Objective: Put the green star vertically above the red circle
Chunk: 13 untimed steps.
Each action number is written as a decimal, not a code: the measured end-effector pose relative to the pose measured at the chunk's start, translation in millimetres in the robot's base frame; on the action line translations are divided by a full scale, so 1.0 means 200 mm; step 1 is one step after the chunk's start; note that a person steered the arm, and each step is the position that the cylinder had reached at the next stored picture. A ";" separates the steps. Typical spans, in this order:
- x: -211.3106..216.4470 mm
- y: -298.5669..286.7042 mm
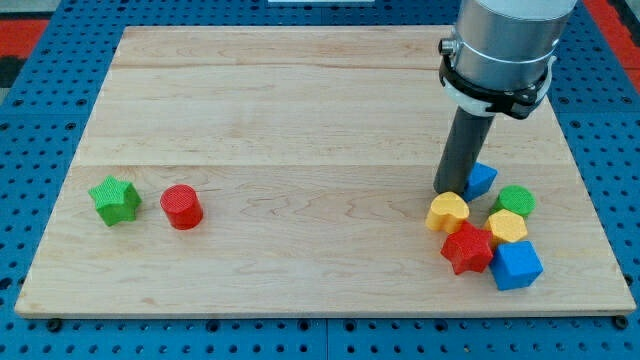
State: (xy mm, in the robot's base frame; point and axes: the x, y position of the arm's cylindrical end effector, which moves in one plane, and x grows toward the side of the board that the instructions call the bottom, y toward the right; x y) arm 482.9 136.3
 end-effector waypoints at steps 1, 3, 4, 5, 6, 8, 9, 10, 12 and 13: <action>-0.14 -0.22; -0.22 -1.21; -0.23 -1.29; -0.25 -1.52; -0.30 -2.12; -0.29 -2.21; -0.24 -2.21; -0.18 -2.21; 0.02 -2.20; 0.09 -2.16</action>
State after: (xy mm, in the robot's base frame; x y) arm 501.2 -296.1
